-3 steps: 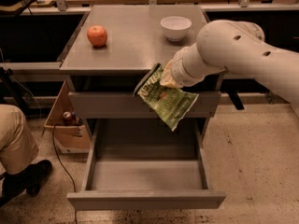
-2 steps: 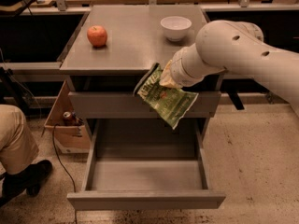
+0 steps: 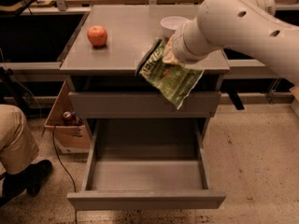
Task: Pick green jalapeno chip bag from middle drawer and place on counter
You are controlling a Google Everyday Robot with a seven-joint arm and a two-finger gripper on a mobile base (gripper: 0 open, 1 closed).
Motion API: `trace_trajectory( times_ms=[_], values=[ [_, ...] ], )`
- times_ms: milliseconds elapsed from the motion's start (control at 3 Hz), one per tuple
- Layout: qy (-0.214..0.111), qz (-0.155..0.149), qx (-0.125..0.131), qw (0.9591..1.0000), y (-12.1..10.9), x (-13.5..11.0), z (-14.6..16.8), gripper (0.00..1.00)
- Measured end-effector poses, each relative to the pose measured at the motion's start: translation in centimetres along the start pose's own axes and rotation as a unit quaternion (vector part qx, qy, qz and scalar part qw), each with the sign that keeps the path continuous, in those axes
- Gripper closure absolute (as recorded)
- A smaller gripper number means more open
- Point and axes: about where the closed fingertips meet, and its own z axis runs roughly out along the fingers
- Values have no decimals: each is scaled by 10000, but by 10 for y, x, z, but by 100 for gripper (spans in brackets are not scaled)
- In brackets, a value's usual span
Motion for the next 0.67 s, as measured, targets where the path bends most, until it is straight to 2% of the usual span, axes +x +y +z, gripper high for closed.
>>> trace_trajectory(
  times_ms=[333,667],
  values=[
    [122,-331,342,9988,-37,-9,-16,100],
    [174,-497,559,9971,-67,-10,-17,100]
  ],
)
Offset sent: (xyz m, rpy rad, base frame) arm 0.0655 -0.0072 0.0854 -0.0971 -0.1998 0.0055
